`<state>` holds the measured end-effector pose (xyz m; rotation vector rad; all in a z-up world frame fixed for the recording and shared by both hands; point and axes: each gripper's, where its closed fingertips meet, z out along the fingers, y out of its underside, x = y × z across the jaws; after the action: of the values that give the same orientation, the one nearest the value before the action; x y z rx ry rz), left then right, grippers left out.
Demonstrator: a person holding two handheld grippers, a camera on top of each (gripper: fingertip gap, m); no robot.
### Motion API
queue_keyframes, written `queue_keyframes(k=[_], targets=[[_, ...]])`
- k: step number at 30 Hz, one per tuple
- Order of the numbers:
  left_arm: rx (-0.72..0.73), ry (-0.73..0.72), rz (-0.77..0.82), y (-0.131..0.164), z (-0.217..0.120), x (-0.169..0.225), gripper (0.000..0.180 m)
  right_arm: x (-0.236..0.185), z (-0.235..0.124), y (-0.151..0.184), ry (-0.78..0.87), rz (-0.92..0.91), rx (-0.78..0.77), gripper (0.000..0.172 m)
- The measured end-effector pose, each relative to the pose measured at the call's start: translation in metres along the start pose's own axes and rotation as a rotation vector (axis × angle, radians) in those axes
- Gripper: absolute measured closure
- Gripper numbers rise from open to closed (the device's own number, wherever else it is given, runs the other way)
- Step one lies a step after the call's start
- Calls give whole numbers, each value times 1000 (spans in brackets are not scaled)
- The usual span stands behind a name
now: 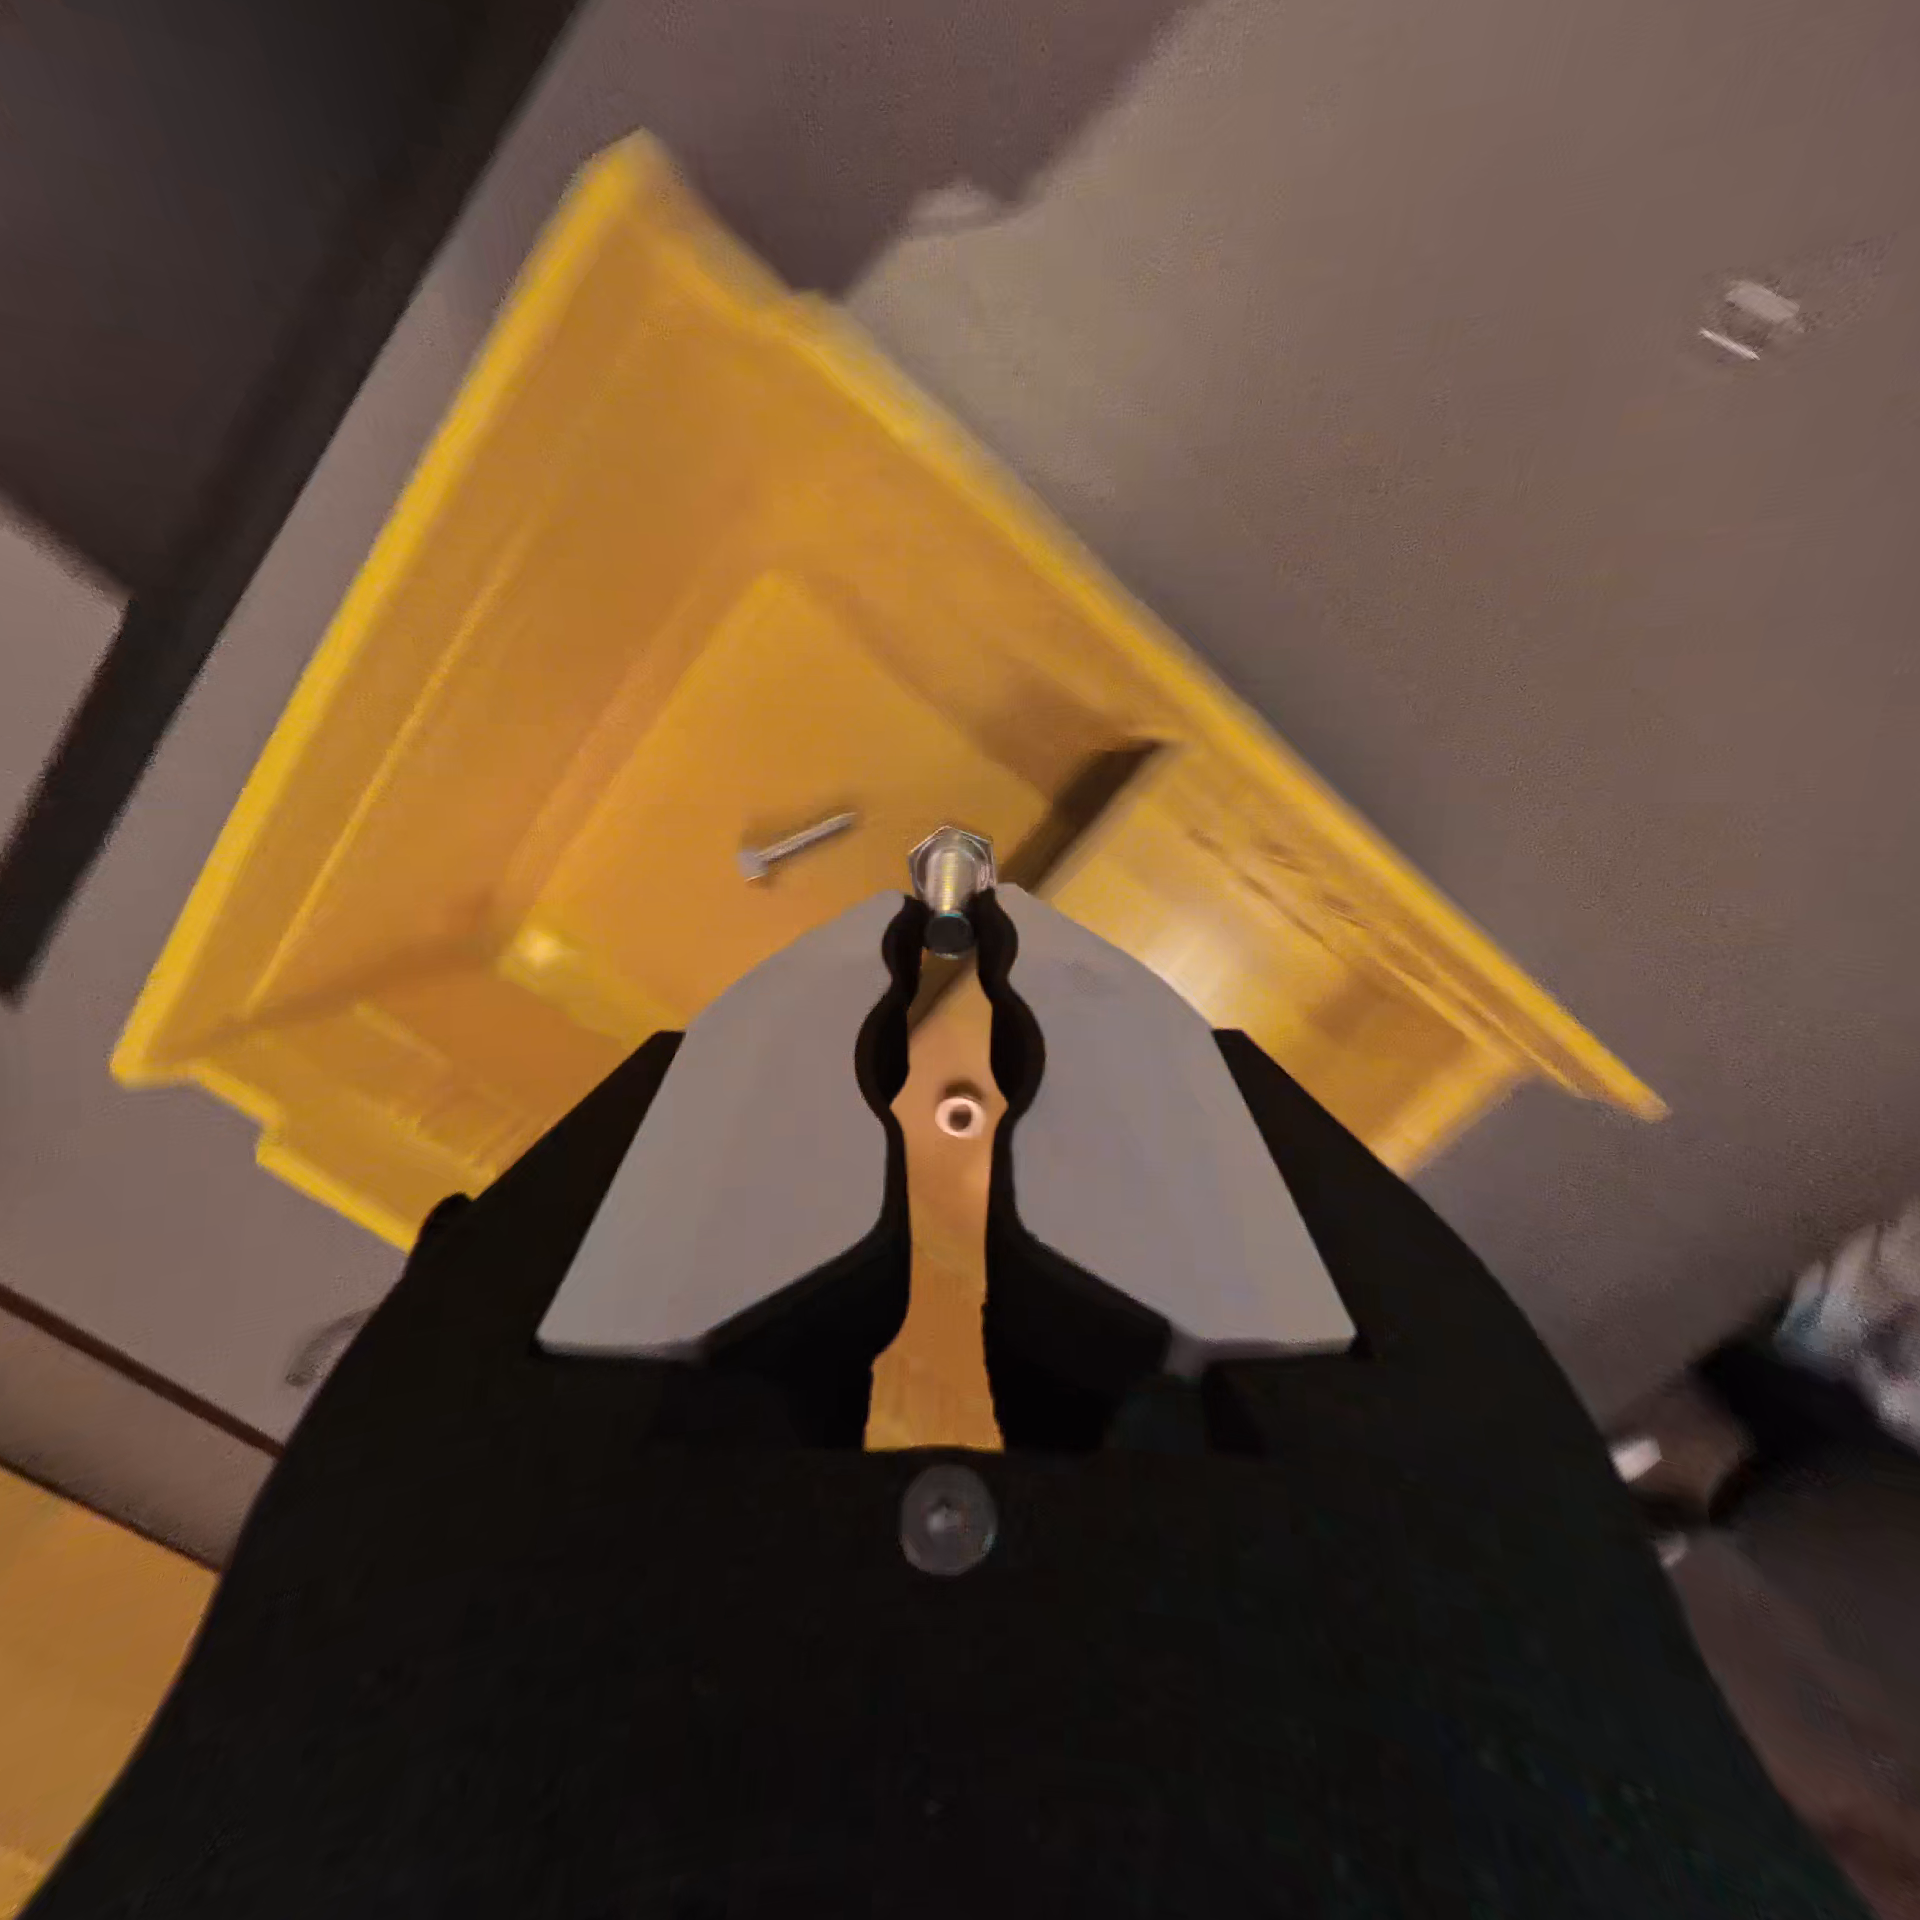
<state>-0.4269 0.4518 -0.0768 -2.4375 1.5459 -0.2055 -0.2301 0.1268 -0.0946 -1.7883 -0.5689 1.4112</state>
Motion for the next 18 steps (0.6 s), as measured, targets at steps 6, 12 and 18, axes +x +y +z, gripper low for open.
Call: queue_keyframes(k=[6, 12, 18], targets=[[-62, 231, 565, -17, -41, 167, 171, 8, 25, -62, 73, -200, 7, 136], [-125, 395, 822, -22, -35, 264, 171, 9, 51, -81, 56, -299, -17, 146], [-142, 450, 886, -30, -26, 296, 171, 11, 56, -68, 39, -300, -40, 154]])
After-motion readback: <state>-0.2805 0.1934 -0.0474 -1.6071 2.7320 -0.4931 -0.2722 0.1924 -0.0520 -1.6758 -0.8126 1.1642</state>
